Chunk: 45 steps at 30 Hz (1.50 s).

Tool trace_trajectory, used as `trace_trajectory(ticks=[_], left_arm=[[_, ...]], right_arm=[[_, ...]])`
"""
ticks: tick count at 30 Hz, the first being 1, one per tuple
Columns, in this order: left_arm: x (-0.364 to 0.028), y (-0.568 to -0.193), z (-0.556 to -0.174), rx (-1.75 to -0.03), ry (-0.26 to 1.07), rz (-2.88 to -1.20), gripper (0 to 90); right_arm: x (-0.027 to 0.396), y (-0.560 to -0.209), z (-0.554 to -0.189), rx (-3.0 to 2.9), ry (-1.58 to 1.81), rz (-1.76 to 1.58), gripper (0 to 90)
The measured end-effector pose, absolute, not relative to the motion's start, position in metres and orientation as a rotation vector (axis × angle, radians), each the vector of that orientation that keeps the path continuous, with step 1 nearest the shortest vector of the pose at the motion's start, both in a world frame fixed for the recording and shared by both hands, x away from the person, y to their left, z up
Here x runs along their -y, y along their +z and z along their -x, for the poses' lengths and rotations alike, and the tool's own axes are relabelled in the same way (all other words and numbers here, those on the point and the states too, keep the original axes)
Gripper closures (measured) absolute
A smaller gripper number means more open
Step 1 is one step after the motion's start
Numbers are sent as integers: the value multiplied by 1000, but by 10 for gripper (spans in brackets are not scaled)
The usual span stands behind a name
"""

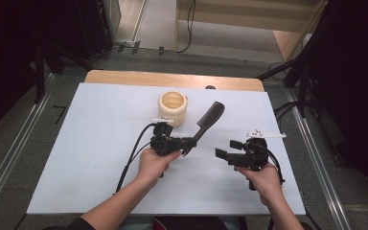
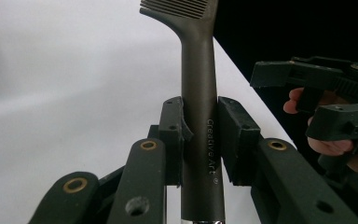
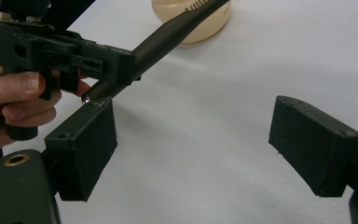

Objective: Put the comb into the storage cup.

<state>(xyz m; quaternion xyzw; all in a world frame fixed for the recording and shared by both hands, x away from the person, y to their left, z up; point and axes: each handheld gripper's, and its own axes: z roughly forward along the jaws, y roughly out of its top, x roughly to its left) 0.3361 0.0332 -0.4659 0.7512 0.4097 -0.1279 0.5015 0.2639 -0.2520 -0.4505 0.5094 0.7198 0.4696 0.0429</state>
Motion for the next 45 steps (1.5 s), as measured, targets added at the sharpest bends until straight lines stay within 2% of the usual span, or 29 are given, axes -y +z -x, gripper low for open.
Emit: trace_trajectory(ticks=[19,21,29,45], left_arm=[[-13,-474,-336,-1031,-275,-1735,732],[-11,-475,-335,-1031,-272,-1731,732],[-5,-477,-335,-1022,-264,-1705,732],[0,-478,-332,-1010,-260,-1691,732]], right_arm=[[244,-444,-295,-2078,1423,-1662,134],[244,-443,-299,-2070,1440,-1685,201],[244,-444,-307,-2032,1450,-1719,201],[230,-448,-318,-2025,1447,-1783,313]])
